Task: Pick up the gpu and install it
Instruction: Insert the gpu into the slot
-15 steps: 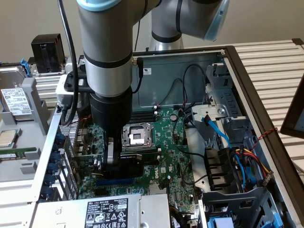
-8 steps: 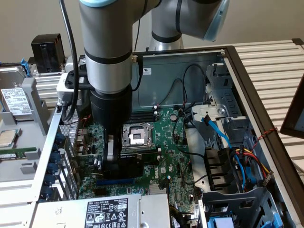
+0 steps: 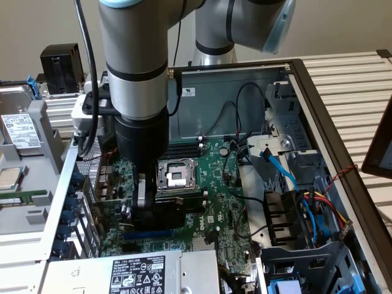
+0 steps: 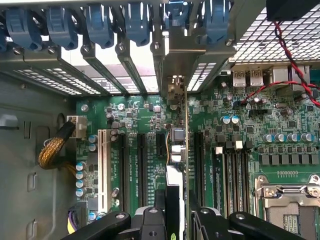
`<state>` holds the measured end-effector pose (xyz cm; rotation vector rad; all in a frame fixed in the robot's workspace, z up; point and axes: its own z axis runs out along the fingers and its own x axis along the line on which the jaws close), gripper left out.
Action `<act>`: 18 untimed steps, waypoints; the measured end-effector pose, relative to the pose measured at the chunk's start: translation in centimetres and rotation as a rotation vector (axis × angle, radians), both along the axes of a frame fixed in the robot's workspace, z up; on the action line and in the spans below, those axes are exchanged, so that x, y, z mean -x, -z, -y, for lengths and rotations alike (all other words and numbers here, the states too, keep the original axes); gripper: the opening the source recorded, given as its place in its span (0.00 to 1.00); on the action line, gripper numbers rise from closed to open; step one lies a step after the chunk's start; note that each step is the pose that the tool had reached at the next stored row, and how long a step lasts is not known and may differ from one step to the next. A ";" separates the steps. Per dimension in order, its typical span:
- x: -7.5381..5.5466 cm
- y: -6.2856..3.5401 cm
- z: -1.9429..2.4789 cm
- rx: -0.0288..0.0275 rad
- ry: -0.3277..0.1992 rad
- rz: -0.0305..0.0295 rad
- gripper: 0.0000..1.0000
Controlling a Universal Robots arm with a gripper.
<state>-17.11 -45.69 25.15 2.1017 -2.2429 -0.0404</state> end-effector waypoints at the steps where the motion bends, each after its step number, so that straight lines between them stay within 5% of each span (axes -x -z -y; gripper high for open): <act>1: 0.0 0.01 0.00 -0.0001 0.000 0.0001 0.27; 9: 0.1 0.05 0.00 -0.0030 0.000 0.0001 0.27; 18: 0.2 0.10 0.00 -0.0219 0.000 0.0001 0.27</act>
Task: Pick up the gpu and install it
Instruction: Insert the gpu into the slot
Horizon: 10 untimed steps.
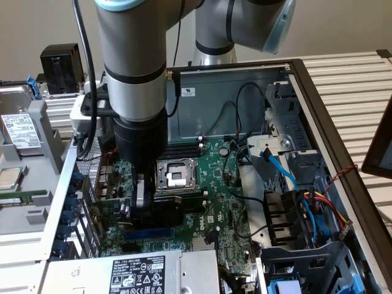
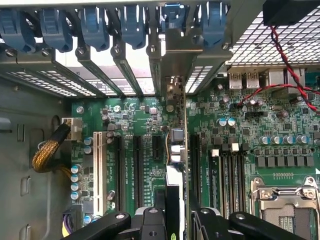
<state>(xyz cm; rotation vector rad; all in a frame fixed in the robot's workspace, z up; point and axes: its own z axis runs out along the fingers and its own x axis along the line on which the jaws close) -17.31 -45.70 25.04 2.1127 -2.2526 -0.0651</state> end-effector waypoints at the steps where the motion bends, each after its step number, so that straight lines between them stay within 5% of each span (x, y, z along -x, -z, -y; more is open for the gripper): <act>1: 0.0 0.00 0.00 -0.0015 0.000 0.0001 0.27; 10: 0.2 0.03 0.04 -0.0136 0.000 0.0001 0.27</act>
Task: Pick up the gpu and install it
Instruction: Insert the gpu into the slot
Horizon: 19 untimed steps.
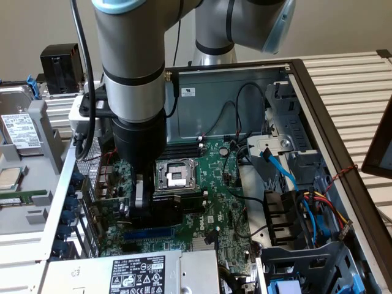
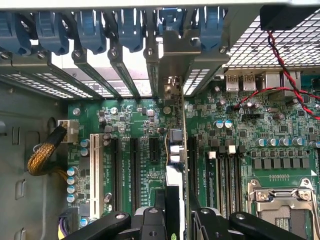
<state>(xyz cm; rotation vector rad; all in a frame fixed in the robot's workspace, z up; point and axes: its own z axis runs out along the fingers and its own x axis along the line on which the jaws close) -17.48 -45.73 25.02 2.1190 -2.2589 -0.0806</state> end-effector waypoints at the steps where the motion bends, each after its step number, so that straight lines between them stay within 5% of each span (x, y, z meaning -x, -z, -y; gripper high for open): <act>1: 0.0 0.00 0.00 0.0000 0.000 0.0000 0.27; 13: 0.0 0.01 0.02 0.0001 0.000 -0.0001 0.27; 19: 0.0 0.05 0.03 0.0089 0.000 -0.0002 0.27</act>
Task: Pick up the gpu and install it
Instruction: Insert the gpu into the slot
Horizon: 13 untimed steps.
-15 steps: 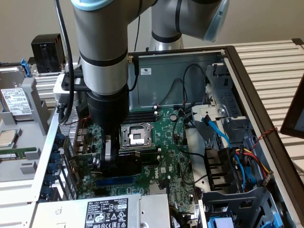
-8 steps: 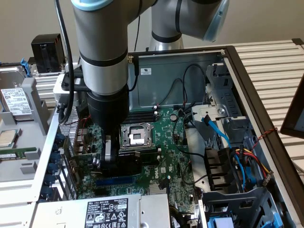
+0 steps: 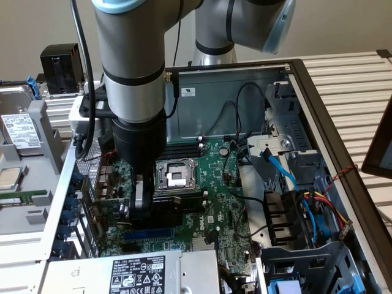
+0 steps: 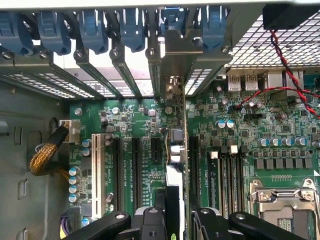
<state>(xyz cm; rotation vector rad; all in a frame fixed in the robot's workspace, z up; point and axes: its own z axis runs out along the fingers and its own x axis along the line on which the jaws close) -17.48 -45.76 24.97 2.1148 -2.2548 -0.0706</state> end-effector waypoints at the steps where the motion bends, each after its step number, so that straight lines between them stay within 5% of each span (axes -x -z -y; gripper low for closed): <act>1: 0.0 0.00 0.00 0.0001 0.000 0.0000 0.27; 13: 0.1 0.31 -0.01 0.0006 0.000 0.0001 0.27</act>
